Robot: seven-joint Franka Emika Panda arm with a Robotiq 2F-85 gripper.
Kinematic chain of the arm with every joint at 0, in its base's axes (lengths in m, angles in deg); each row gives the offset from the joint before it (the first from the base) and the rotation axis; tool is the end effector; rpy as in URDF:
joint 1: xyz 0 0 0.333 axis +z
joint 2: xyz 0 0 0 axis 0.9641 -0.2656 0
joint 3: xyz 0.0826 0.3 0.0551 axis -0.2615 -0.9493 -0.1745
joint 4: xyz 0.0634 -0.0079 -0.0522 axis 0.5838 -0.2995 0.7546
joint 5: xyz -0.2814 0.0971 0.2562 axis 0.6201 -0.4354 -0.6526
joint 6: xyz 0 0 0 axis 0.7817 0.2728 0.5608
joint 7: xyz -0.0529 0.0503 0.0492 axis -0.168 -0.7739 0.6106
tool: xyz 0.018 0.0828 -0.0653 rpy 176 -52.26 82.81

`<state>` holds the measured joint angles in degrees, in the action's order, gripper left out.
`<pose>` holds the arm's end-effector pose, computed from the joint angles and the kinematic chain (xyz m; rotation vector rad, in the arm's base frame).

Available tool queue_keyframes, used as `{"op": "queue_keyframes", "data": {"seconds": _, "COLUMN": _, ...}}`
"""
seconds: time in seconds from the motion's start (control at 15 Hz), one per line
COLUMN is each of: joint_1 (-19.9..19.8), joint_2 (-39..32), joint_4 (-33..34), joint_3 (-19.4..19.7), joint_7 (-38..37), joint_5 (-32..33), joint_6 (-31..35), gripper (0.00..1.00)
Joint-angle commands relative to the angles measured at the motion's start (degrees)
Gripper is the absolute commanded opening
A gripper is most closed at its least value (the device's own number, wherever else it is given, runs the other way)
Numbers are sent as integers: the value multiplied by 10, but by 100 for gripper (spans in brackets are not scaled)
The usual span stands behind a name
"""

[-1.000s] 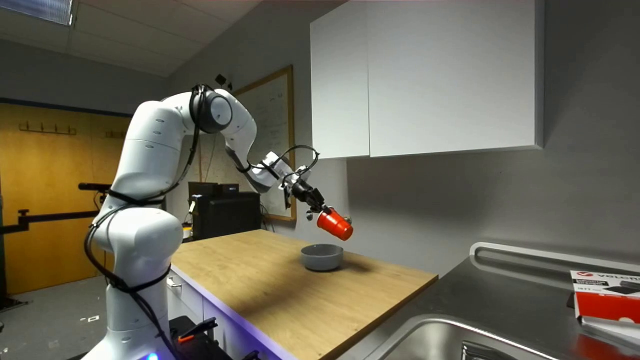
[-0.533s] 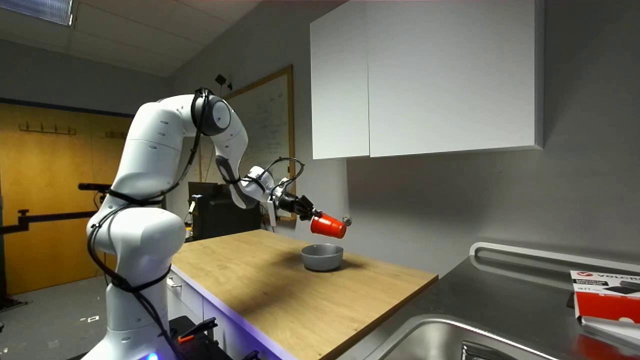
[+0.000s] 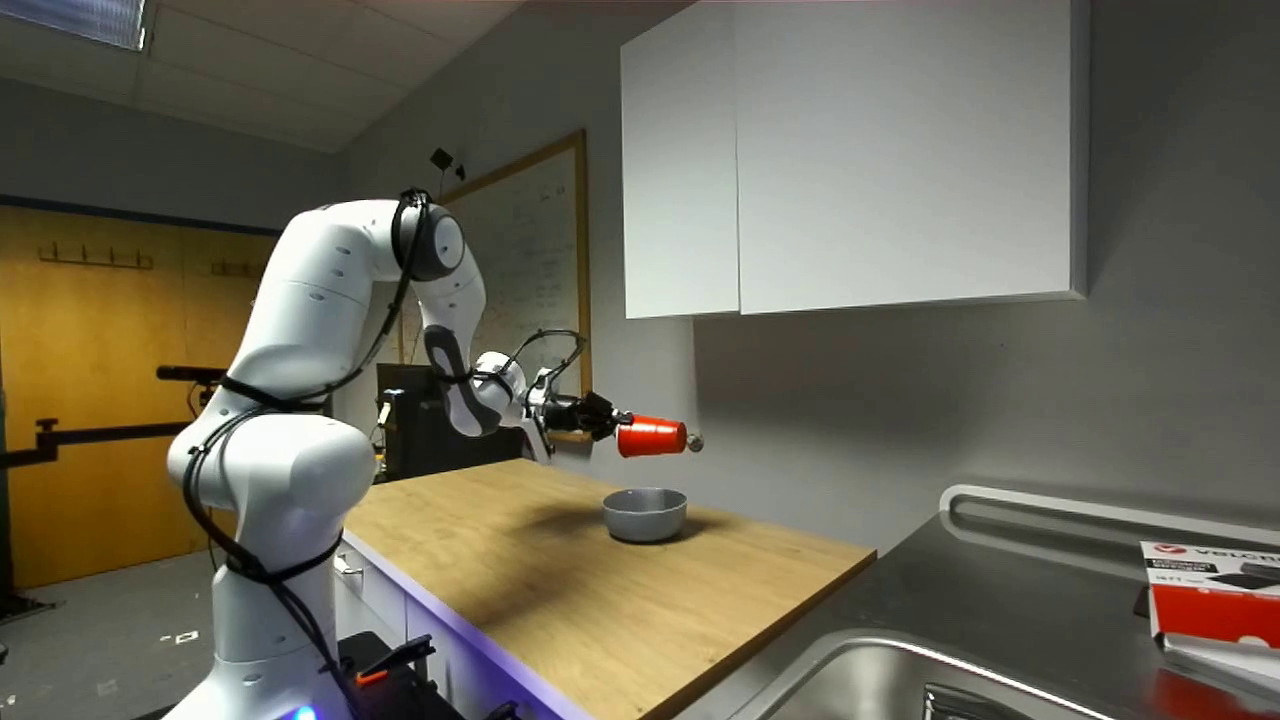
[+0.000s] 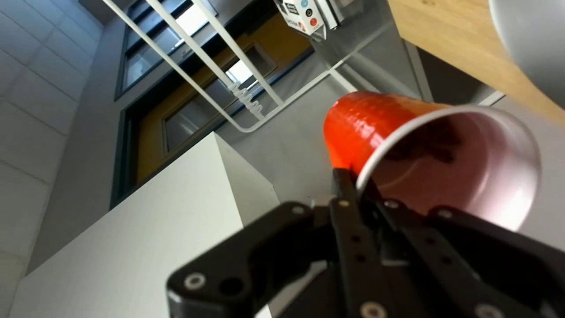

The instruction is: Put the objects from the red cup into the gray bowl

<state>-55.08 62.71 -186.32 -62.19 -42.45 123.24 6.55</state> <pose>0.5329 0.1922 0.3305 1.7068 -0.1958 0.8665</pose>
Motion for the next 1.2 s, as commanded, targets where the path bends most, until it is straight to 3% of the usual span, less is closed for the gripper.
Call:
{"op": "queue_keyframes", "data": {"seconds": 0.0, "joint_1": -12, "joint_2": 2, "joint_4": -15, "joint_3": -1, "joint_7": -30, "joint_5": 43, "joint_6": -36, "gripper": 1}}
{"op": "queue_keyframes", "data": {"seconds": 1.13, "joint_1": -32, "joint_2": -19, "joint_4": -36, "joint_3": -3, "joint_7": -37, "joint_5": 167, "joint_6": -124, "gripper": 1}}
